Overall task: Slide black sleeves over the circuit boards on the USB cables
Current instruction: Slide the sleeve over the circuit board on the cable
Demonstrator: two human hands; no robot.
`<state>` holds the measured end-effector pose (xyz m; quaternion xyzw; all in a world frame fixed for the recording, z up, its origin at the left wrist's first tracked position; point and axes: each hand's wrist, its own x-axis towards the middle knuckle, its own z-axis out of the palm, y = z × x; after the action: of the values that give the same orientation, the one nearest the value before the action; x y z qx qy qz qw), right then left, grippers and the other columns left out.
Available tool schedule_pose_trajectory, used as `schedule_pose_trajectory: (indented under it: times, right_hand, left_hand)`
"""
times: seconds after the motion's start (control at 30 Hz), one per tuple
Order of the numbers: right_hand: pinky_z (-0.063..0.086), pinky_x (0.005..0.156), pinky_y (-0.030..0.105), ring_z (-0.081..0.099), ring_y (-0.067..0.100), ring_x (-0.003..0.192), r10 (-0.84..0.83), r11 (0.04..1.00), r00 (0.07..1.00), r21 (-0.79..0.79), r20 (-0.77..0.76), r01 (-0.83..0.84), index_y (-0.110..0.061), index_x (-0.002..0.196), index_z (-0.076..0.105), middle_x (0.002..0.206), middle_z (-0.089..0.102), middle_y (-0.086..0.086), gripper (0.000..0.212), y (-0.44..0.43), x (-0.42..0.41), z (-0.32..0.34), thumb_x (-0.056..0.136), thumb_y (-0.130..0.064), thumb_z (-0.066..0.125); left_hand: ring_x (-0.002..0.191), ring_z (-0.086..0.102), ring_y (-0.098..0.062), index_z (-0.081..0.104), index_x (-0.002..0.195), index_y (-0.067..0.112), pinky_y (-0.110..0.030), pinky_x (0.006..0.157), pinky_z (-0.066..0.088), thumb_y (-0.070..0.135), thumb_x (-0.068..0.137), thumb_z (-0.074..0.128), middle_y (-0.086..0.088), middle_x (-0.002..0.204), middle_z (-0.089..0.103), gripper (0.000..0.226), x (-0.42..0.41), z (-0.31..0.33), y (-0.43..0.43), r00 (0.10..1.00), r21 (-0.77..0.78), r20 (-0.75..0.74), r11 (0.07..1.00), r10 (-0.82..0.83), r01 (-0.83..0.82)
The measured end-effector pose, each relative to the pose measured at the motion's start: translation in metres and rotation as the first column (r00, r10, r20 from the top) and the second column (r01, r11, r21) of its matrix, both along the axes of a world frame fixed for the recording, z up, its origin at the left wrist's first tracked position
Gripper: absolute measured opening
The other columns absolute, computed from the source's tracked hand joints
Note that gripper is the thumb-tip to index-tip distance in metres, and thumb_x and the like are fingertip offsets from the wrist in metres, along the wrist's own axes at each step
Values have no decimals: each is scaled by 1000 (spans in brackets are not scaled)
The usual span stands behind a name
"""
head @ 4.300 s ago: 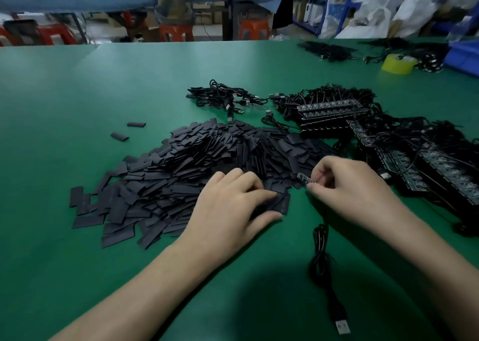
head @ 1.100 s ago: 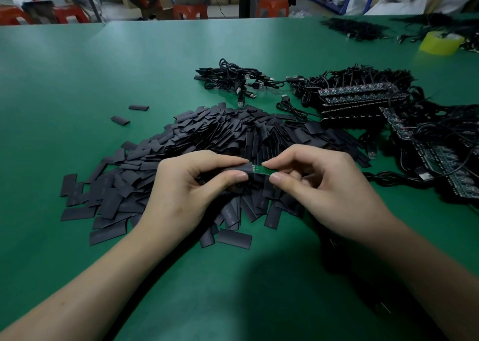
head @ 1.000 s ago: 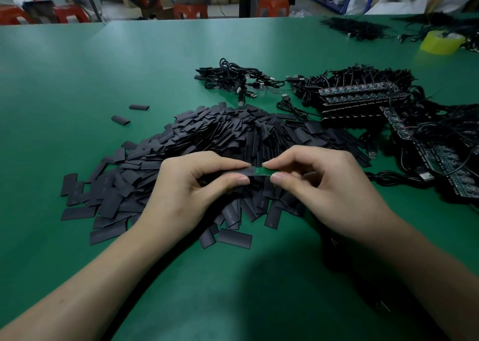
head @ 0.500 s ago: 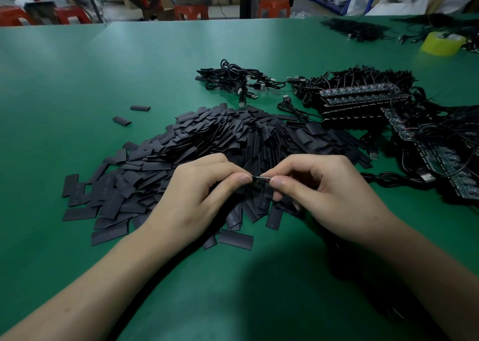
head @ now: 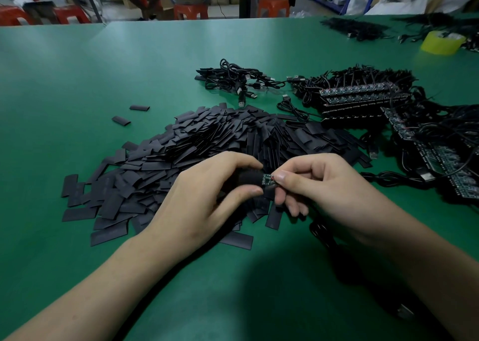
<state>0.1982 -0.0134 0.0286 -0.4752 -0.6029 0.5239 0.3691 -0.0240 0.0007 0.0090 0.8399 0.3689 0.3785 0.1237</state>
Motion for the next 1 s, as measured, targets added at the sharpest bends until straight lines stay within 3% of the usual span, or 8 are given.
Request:
schedule_pose_trajectory:
  times: [0.13, 0.4, 0.63, 0.83, 1.0]
  right_hand:
    - [42, 48, 18, 54, 13, 53, 18, 997, 998, -75, -65, -23, -5, 77, 69, 69, 67, 9, 26, 0, 1, 2, 100, -12, 59]
    - [41, 47, 15, 54, 9, 49, 40, 987, 993, -154, -111, -57, -12, 71, 69, 63, 63, 5, 29, -1, 2, 1, 98, -18, 62]
    - [41, 45, 14, 54, 9, 48, 37, 969, 986, -234, -160, -75, -12, 70, 69, 64, 62, 6, 25, 0, 4, 2, 93, -20, 64]
    - [43, 46, 17, 57, 10, 48, 33, 981, 993, -188, -115, -55, -13, 70, 69, 64, 64, 7, 31, -2, -1, -1, 100, -14, 61]
    - [50, 51, 22, 62, 15, 55, 8, 990, 991, -137, -135, -27, -10, 83, 75, 71, 70, 11, 20, -3, -3, 0, 98, -15, 63]
  left_hand:
    - [93, 61, -2, 75, 112, 14, -14, 86, 44, 26, 94, 75, 7, 100, 66, 22, -3, -1, 3, 1000, 137, 12, 991, 3, -5]
    - [88, 65, -3, 79, 107, 13, -16, 83, 48, 26, 89, 79, 6, 95, 71, 21, -1, 0, 0, 999, 123, 44, 992, -4, -1]
    - [84, 69, -11, 80, 108, 14, -28, 78, 55, 28, 89, 80, 6, 94, 74, 24, -3, 0, 1, 1000, 145, 6, 989, -9, 8]
    - [84, 68, -2, 80, 105, 21, -25, 78, 55, 32, 84, 80, 11, 90, 74, 23, 2, 0, -2, 999, -33, 50, 999, -9, 11]
    - [86, 68, 1, 80, 105, 22, -13, 80, 48, 29, 84, 81, 17, 92, 73, 22, 3, 1, -2, 996, -62, 85, 998, 16, -11]
